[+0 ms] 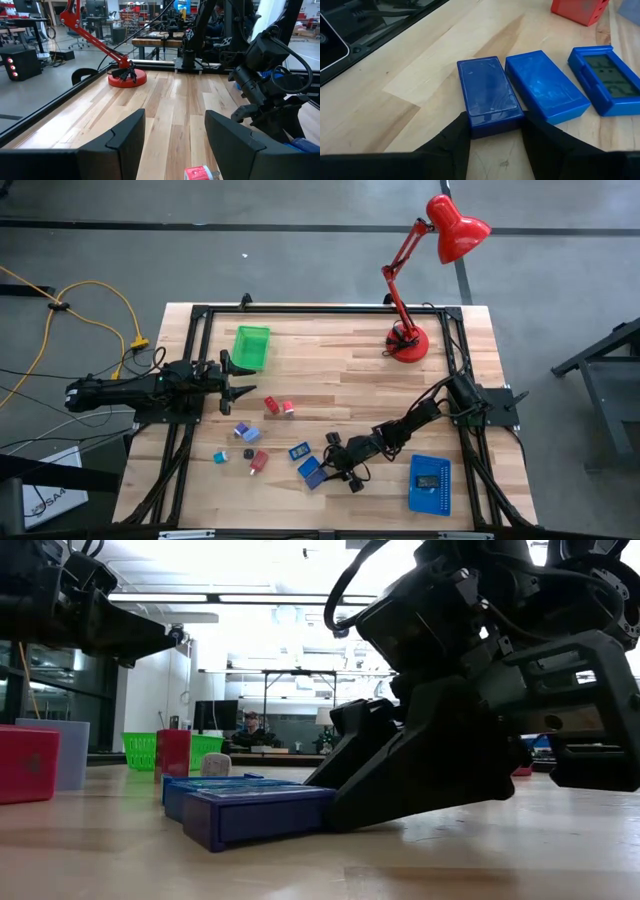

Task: Pick & Place Office items
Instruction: Put the dark blue digital timer into the blue bin

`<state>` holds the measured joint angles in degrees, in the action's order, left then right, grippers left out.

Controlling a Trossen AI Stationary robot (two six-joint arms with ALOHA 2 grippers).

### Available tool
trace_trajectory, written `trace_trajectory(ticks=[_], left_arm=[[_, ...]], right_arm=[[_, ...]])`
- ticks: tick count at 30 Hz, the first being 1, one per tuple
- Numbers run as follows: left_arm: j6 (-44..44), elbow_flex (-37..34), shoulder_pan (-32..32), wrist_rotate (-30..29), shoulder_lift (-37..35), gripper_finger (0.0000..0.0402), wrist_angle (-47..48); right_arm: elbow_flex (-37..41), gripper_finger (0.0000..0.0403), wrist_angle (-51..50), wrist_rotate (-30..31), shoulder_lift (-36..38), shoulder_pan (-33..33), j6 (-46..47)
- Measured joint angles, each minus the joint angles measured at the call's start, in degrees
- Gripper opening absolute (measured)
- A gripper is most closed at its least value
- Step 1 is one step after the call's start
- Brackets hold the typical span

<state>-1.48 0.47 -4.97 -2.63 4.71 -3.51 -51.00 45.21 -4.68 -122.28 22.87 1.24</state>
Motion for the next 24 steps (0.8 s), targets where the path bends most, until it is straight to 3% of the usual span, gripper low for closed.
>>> trace_trajectory(ticks=[24], left_arm=[[0.0, 0.0, 0.0, 0.0, 0.0, 0.0199, 0.0]], right_arm=[[0.0, 0.0147, -0.3, -2.2, 1.7, 0.0, -0.9]])
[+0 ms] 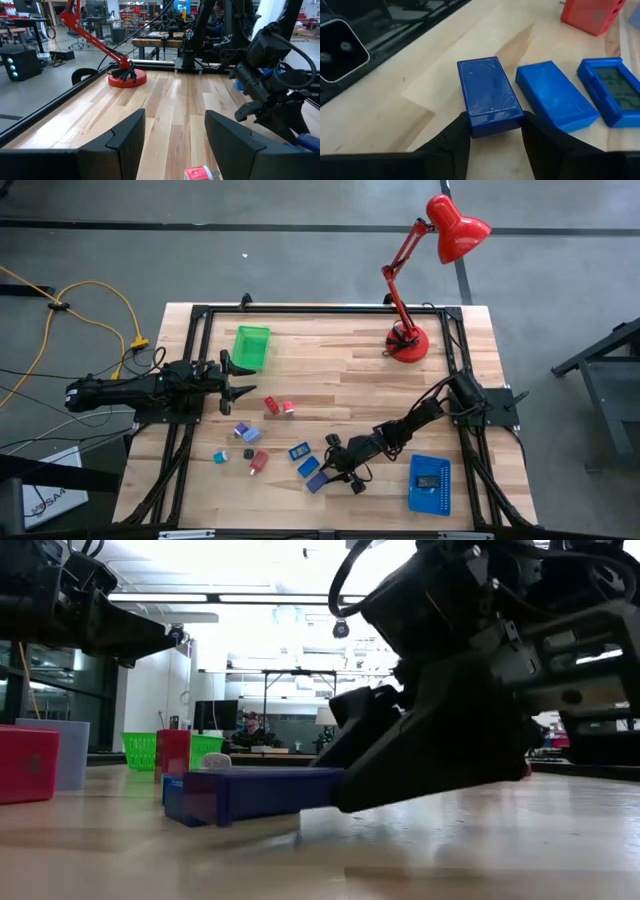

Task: Pick & Place Office items
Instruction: Put the dark blue digital timer into the blue bin

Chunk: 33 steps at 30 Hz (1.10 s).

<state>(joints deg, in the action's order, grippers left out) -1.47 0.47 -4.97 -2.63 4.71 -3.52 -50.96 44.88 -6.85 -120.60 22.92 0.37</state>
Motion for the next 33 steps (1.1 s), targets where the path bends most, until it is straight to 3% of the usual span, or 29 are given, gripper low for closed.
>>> trace_trajectory(ticks=[13, 33], left_arm=[[0.0, 0.0, 0.0, 0.0, 0.0, 0.0199, 0.0], [0.0, 0.0, 0.0, 0.0, 0.0, 0.0199, -0.4]], right_arm=[[0.0, 0.0146, -5.8, -1.0, 5.4, 0.0, -0.5], [0.0, 0.0146, -26.2, -1.7, 25.7, -0.1, -6.6]])
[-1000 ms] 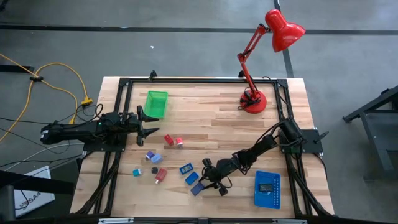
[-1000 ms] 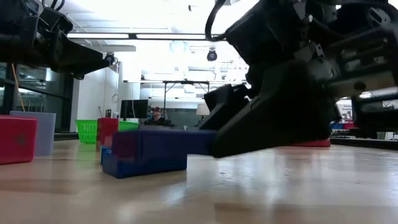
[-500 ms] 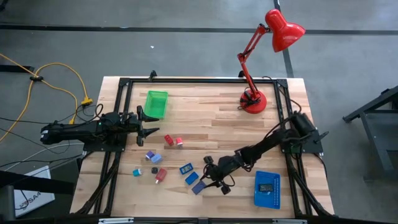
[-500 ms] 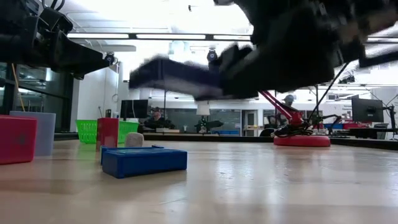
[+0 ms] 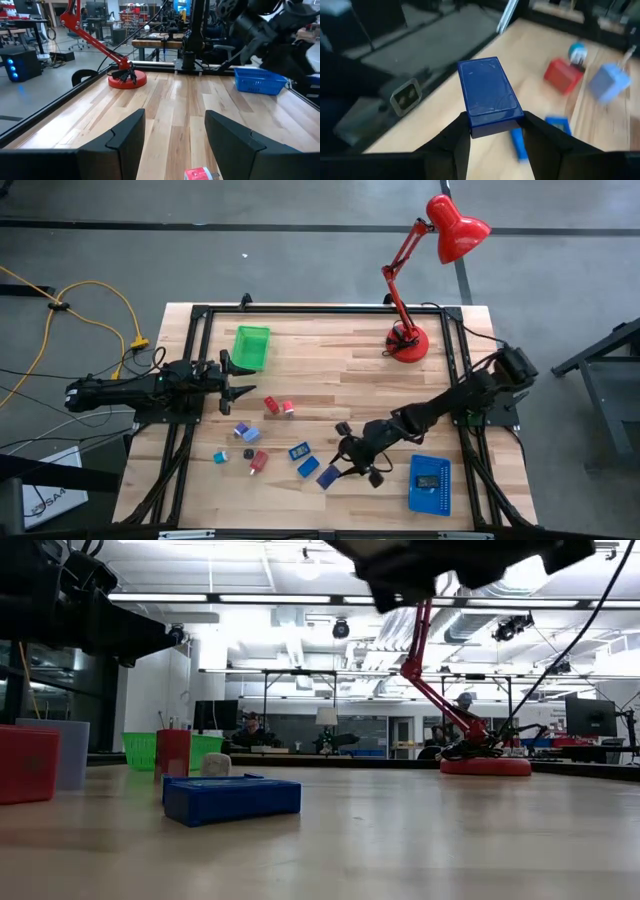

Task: Pick & Place Office items
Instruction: Put the dark blue digital timer into the blue bin

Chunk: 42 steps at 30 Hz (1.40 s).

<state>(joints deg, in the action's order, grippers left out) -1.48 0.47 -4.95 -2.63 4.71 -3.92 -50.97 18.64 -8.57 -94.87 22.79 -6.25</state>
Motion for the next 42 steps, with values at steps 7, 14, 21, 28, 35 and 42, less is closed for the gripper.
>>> trace_trajectory(ticks=[7, 14, 21, 28, 35, 42], left_arm=[[0.0, 0.0, 0.0, 0.0, 0.0, 0.0199, -0.2], [0.0, 0.0, 0.0, 0.0, 0.0, 0.0199, -0.2], [0.0, 0.0, 0.0, 0.0, 0.0, 0.0199, -0.2], [0.0, 0.0, 0.0, 0.0, 0.0, 0.0199, -0.2], [0.0, 0.0, 0.0, 0.0, 0.0, 0.0199, -0.3], [0.0, 0.0, 0.0, 0.0, 0.0, 0.0199, -0.3]], right_arm=[[0.1, 0.0146, -5.3, -1.6, 3.1, 0.2, 2.0], [0.0, 0.0146, -12.1, -2.3, 4.9, 0.6, 2.6], [0.0, 0.0146, -20.5, -0.6, 8.9, 1.7, 4.0], [0.0, 0.0146, -30.6, 4.7, 15.0, 5.2, 7.7], [0.1, 0.0146, -44.2, 12.6, 21.1, 11.1, 18.1], [0.0, 0.0146, -52.0, 15.9, 23.4, 18.1, 33.9]])
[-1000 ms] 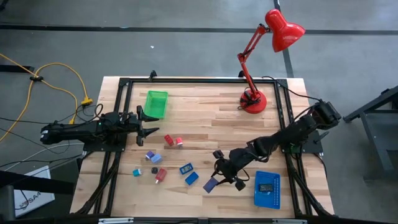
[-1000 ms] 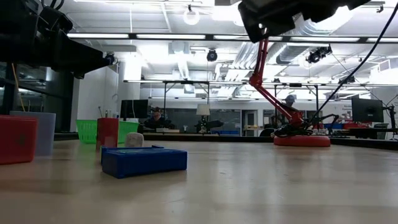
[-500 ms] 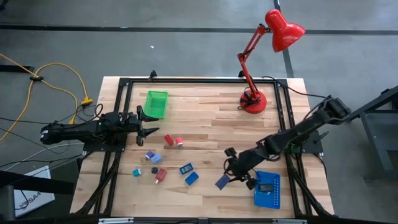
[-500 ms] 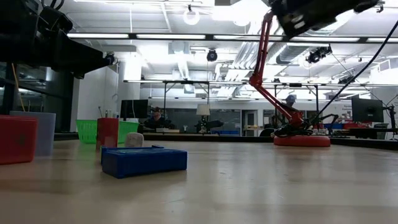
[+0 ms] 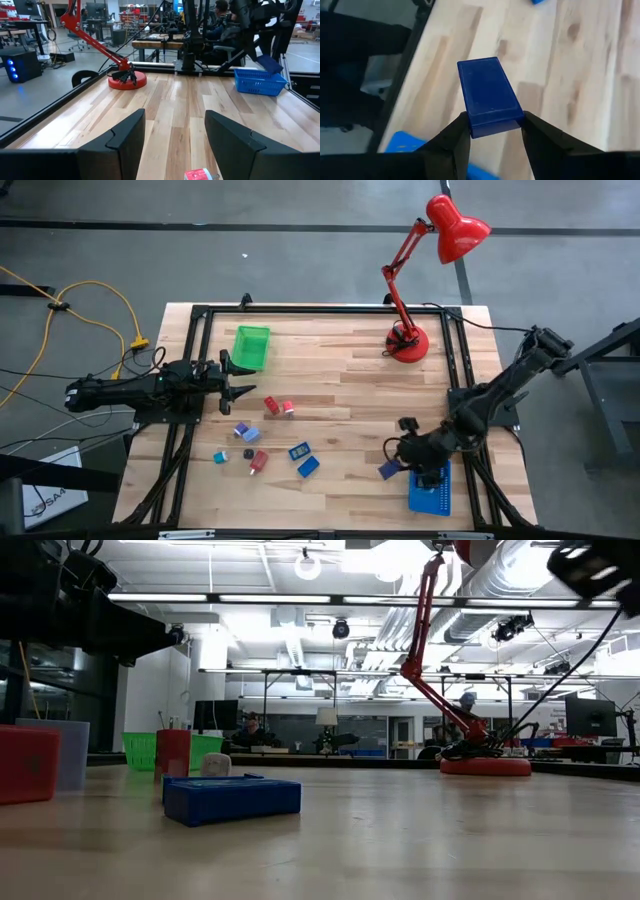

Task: Pick & Place Office items
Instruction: Put the dark blue digital timer into the blue bin

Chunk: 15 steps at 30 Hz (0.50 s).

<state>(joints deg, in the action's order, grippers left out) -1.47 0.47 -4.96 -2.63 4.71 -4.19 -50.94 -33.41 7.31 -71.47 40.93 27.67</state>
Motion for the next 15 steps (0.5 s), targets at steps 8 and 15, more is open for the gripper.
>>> trace_trajectory(ticks=[8, 15], left_arm=[[0.0, 0.0, 0.0, 0.0, 0.0, 0.0199, 0.0], [0.0, 0.0, 0.0, 0.0, 0.0, 0.0199, 0.0]], right_arm=[[0.0, 0.0146, -5.6, 1.9, 2.4, 9.5, 17.1], [0.0, 0.0146, -12.1, 6.7, 4.7, 16.4, 29.2]])
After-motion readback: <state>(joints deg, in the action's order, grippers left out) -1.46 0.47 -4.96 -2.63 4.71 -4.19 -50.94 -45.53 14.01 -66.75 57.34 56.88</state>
